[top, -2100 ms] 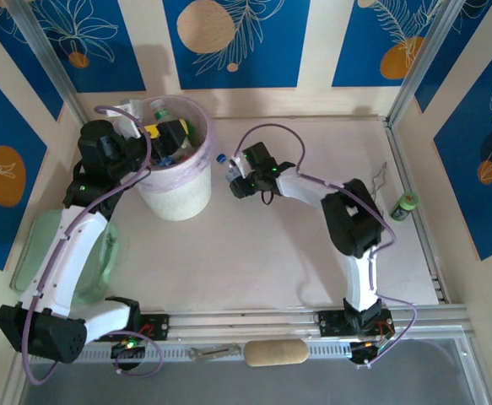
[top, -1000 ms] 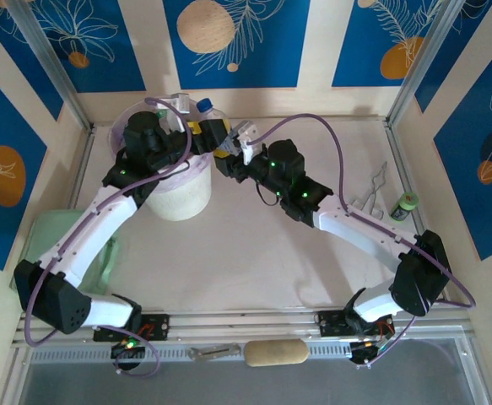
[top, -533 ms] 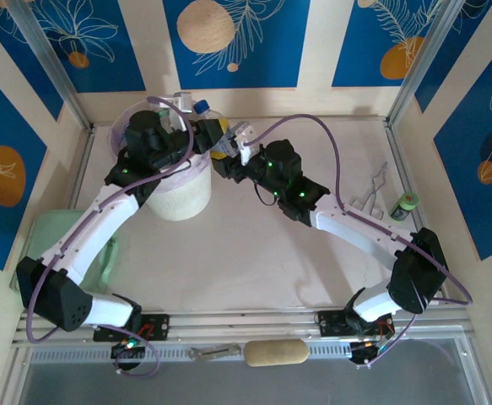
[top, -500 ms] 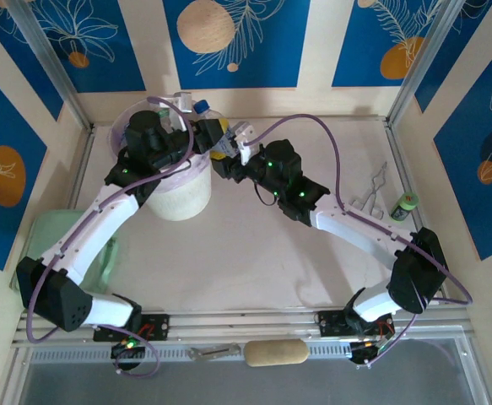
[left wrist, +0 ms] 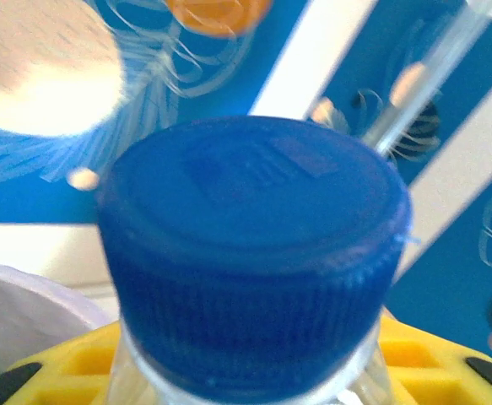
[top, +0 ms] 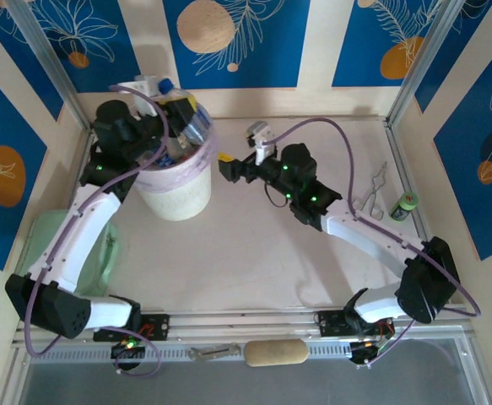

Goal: Put the plastic bottles in the bin

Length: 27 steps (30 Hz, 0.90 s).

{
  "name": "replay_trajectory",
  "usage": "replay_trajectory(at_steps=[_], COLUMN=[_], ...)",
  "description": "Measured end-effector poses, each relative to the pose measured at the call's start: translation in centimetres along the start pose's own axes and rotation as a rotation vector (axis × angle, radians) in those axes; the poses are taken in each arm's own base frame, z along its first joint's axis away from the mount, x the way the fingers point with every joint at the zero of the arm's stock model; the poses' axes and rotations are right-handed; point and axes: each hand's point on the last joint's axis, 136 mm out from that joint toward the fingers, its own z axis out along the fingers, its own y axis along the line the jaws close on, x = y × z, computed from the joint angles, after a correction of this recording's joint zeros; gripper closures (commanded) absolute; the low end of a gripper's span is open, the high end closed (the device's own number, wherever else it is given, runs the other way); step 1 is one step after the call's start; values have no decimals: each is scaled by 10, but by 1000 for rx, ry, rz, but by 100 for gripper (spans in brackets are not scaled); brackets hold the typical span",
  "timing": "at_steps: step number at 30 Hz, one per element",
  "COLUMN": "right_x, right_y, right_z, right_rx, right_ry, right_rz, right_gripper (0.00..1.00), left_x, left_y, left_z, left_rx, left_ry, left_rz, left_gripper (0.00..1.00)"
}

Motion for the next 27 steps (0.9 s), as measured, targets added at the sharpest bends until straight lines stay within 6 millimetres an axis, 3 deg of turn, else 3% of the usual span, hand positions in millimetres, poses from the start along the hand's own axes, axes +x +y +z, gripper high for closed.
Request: replay_trajectory(at_steps=[5,10,14,20,27], right_x=[-7,-4,2,6,5], right_y=[-23,-26,-27,-29,-31], right_z=[-16,-22,-23,-26,-26], right_rx=[49,56,60,67,71], right_ry=[-32,-28,-15,-2,-4], right_rz=[62,95,108,120,127], right_gripper=[6,6,6,6,6], left_x=[-26,-26,-8,35,51], left_y=[43,69,85,108,108], left_z=[-11,-9,5,23,30], left_rx=[-126,-182,-193,-198,-159], left_ry=[-74,-77,-35,69,122], left_rz=[19,-4,-42,-128,-181], left_gripper=[59,59,59,58,43])
